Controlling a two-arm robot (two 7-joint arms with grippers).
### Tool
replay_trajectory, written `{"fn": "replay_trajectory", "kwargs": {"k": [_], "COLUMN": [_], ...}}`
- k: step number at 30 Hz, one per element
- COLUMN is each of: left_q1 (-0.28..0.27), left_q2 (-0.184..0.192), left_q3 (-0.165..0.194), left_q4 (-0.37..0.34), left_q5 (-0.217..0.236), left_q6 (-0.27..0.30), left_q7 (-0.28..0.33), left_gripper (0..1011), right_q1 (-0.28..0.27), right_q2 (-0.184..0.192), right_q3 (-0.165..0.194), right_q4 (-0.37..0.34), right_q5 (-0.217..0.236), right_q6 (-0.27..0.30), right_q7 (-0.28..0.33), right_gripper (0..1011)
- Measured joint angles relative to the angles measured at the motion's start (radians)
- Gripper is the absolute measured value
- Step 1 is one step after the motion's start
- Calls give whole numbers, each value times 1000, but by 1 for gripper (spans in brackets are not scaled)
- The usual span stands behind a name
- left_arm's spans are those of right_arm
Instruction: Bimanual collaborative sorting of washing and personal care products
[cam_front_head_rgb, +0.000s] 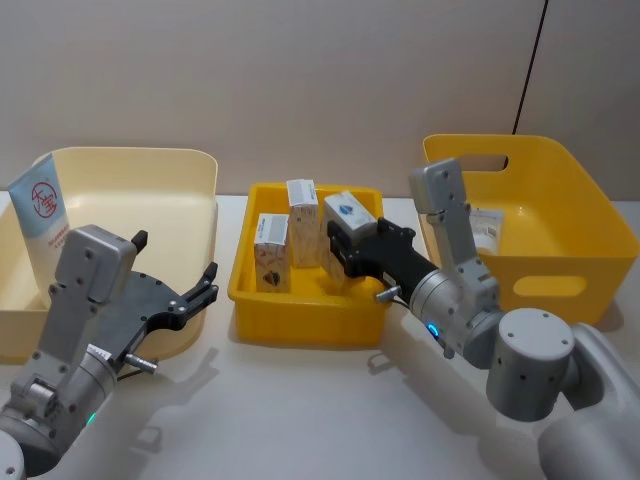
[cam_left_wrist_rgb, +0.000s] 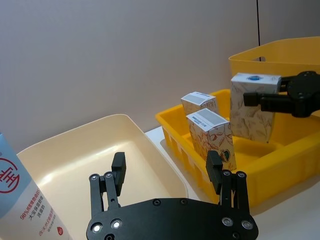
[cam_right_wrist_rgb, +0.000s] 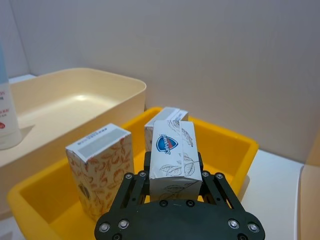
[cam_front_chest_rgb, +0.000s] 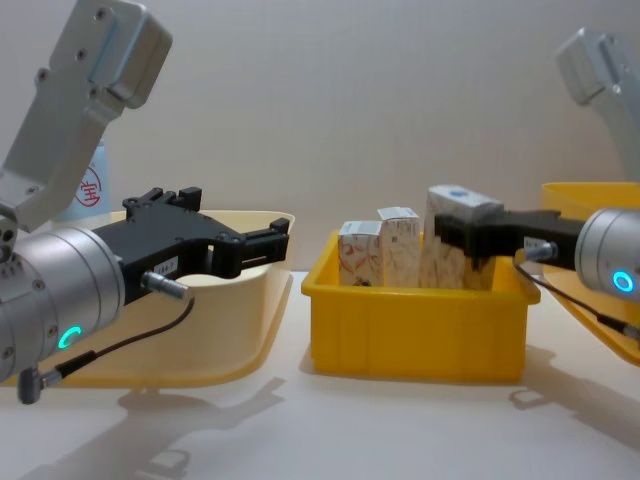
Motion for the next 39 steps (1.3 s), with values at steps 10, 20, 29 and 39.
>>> {"fn": "replay_trajectory", "kwargs": {"k": [10, 20, 29, 39], "left_q1": [0, 0, 0, 0], "left_q2": [0, 0, 0, 0], "left_q3": [0, 0, 0, 0], "left_q4": [0, 0, 0, 0], "left_q5": [0, 0, 0, 0], "left_q6": [0, 0, 0, 0], "left_q7": [0, 0, 0, 0], "left_gripper": [1002, 1002, 1002, 1002], "right_q1": [0, 10, 4, -24], "right_q2": [-1, 2, 9, 17], "right_q3": [17, 48, 89, 139], "right_q4": [-16, -46, -92, -146], "right_q5": [11, 22, -3, -55], "right_q6": [-118, -224, -281, -292], "right_q7": [15, 19, -35, -126], "right_gripper": [410, 410, 410, 410]}}
